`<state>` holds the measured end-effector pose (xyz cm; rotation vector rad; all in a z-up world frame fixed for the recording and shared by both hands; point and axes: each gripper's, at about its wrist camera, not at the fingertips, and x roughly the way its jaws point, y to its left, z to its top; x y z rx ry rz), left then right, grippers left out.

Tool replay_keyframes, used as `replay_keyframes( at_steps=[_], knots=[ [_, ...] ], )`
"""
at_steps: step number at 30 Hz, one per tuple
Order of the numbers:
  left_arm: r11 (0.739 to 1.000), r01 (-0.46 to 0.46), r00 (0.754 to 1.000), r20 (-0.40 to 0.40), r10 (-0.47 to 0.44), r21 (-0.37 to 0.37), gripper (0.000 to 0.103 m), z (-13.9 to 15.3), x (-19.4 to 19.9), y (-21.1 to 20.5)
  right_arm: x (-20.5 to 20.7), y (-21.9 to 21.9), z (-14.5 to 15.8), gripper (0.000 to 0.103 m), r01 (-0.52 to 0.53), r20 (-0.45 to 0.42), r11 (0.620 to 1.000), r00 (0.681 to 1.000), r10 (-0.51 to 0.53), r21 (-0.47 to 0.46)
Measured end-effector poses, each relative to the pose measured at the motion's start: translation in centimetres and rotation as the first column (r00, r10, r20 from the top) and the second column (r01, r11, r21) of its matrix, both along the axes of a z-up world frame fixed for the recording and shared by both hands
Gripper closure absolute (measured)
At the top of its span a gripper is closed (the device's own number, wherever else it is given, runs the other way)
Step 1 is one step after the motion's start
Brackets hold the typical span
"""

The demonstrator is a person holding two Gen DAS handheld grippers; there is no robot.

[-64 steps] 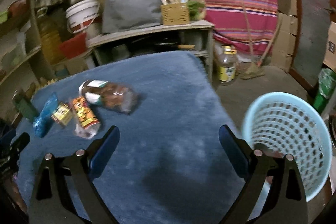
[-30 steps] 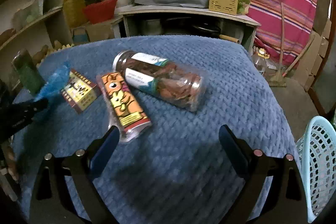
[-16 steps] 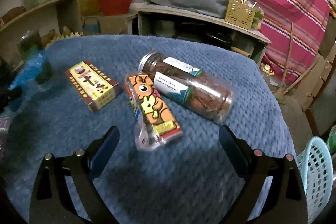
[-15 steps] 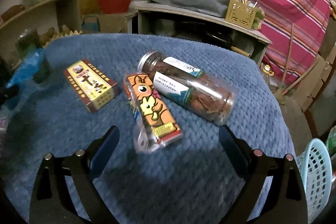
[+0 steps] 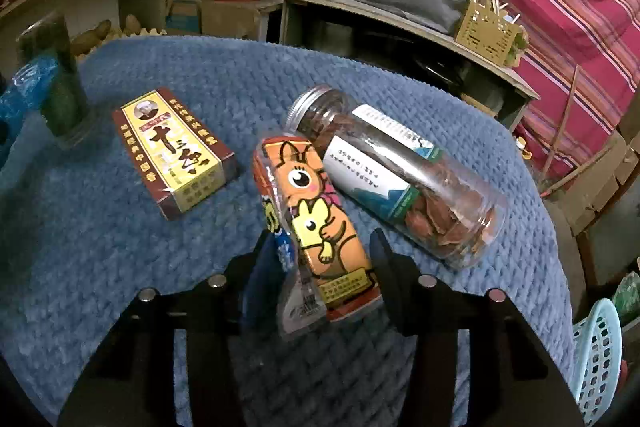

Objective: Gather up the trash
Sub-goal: 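Grasp the orange cartoon snack packet with the right tool while the left holds the bag, then carry the blue bag and orange packet over the light-blue basket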

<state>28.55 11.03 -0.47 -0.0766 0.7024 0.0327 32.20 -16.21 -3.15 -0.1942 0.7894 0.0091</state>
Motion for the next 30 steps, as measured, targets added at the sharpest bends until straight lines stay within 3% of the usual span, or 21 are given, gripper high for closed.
replay_keyframes(
  at_steps=[10,21,30],
  knots=[
    [1.000,0.015,1.000,0.017,-0.015,0.002,0.071,0.7,-0.5,-1.5,-2.7,-0.7,1.9,0.064,-0.013,0.063,0.999,0.998,0.011,0.032],
    [0.993,0.118,0.990,0.079,-0.118,0.006,0.071,2.8,-2.7,-7.0,-7.1,-5.3,3.2,0.065,0.048,0.085,0.997,0.995,-0.054,0.068],
    [0.985,0.169,0.983,0.066,-0.171,0.031,0.071,2.1,-3.5,-12.0,-10.2,-9.0,3.7,0.067,0.102,0.088,0.992,0.990,-0.109,0.076]
  ],
)
